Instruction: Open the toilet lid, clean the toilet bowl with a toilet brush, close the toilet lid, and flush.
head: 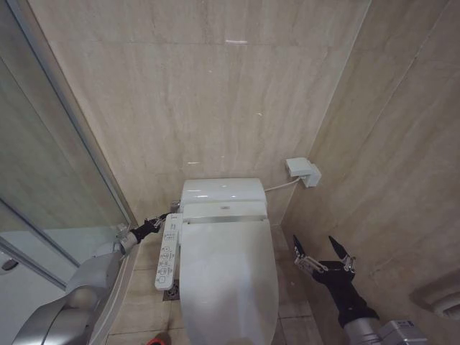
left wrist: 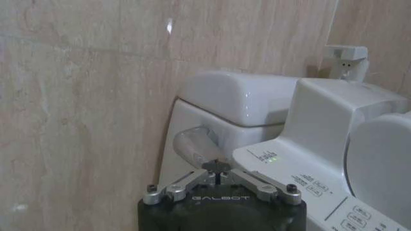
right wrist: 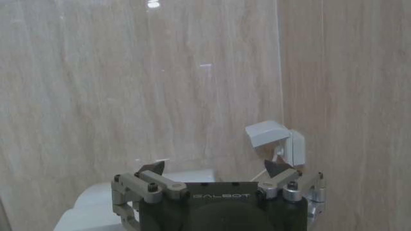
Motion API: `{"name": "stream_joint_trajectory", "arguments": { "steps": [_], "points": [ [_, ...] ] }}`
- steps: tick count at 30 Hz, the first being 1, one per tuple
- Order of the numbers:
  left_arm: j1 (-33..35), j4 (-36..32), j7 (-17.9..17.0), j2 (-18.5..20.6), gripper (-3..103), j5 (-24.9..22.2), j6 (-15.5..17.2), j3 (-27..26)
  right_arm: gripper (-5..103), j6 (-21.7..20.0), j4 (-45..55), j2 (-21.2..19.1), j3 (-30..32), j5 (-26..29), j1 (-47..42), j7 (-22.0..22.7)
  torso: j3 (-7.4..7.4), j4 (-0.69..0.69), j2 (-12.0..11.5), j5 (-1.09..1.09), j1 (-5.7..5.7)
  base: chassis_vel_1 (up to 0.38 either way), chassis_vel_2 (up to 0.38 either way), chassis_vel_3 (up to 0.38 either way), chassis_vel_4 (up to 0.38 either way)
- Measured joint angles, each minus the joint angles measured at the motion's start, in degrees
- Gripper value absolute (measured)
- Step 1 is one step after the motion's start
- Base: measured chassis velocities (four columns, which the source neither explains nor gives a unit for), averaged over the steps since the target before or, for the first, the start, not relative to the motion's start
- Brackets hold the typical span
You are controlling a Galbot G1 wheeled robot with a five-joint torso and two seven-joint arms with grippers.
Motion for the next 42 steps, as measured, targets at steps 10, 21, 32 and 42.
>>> {"name": "stream_joint_trajectory", "arguments": {
  "steps": [10,21,32,42],
  "points": [
    [-0.31,-0.07,0.03,0.13,0,-0.19,-0.01,-0.15,100,0.0,0.0,0.0,0.0,0.0,0.0,0.0,0.0,0.0,0.0,0.02,0.0,-0.052,0.055,0.061,-0.063],
    [0.92,-0.39,1.34,-0.24,0,-0.11,0.23,-0.61,100,0.0,0.0,0.0,0.0,0.0,0.0,0.0,0.01,0.05,-0.02,0.01,0.02,-0.052,0.058,0.063,-0.053],
    [0.27,-1.7,2.88,0.43,0,-0.2,0.27,-0.94,100,0.0,0.0,0.0,0.0,0.0,0.0,0.0,0.0,-0.04,-0.01,-0.01,0.01,0.0,0.0,0.0,0.0],
    [-0.47,-0.92,3.23,-1.04,0,0.51,0.69,-0.66,100,0.0,0.0,0.0,0.0,0.0,0.0,0.0,-0.01,0.0,0.02,0.04,0.0,0.0,0.0,0.0,0.0]
  ]
}}
